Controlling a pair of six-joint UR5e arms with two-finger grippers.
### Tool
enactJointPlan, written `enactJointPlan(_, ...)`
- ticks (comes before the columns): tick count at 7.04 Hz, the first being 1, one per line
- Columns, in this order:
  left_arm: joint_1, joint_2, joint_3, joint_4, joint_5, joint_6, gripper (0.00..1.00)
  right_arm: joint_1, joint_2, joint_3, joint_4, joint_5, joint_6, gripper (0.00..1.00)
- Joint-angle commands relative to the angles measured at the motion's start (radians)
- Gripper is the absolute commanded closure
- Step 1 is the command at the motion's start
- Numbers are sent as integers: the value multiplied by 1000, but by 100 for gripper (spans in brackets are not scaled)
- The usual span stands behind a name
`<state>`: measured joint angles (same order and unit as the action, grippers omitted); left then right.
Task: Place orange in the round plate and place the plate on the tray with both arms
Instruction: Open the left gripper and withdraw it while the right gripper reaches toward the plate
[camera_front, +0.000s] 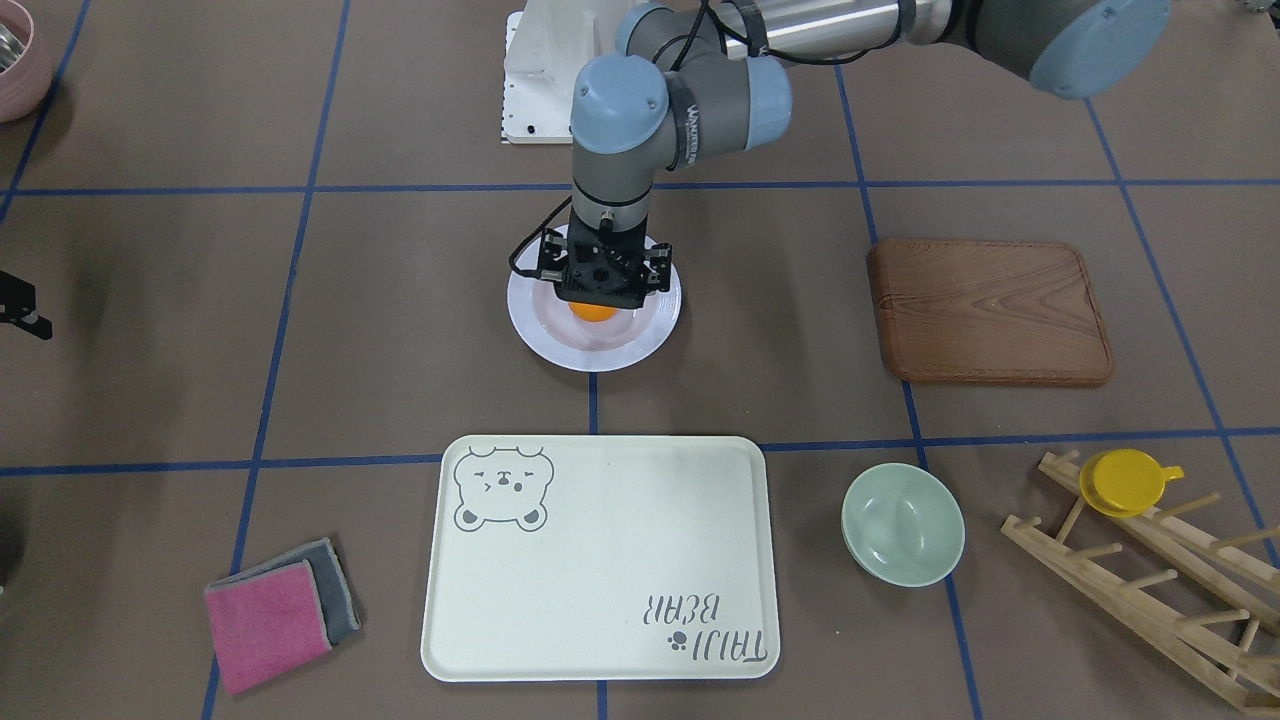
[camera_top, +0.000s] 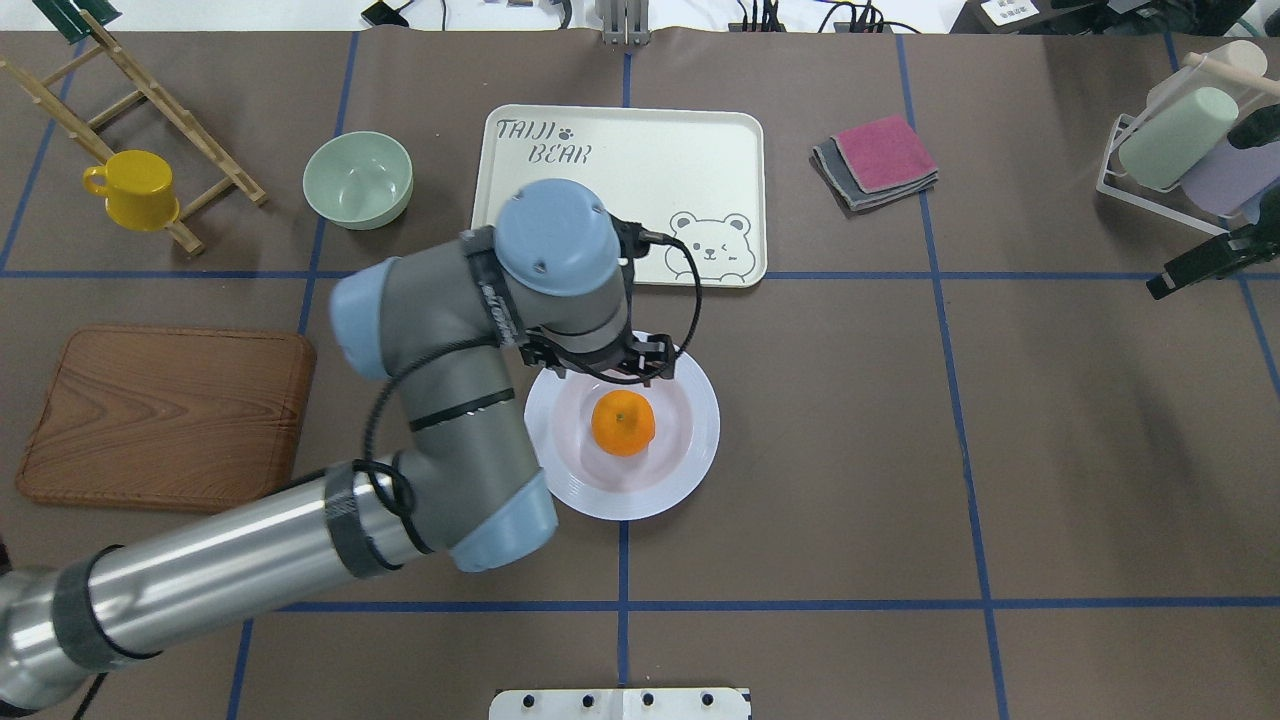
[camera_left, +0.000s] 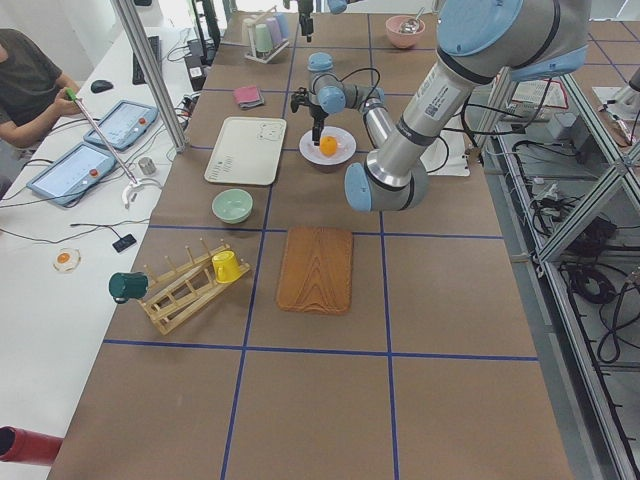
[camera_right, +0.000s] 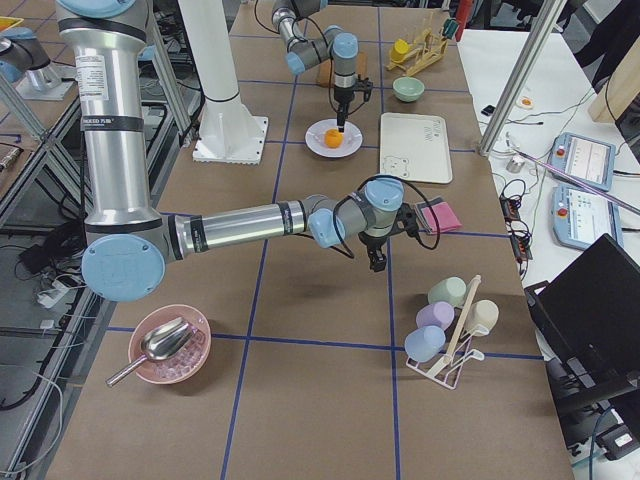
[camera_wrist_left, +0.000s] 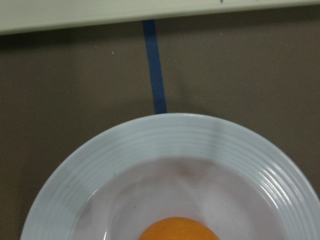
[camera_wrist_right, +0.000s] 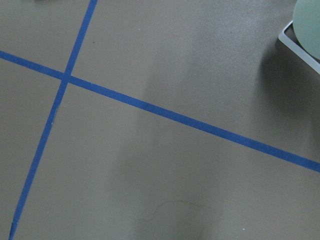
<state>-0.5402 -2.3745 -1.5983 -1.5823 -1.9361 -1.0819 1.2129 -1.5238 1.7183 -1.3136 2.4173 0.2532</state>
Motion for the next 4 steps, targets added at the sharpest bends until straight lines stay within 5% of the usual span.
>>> enactJointPlan(1,-139,240,-304,31,-93,159,0,-141,14,130,2,-3,274,0)
enactJointPlan(4,-262,324,-348,33,-129,284,0,-335,248,113,2,-44,562,1)
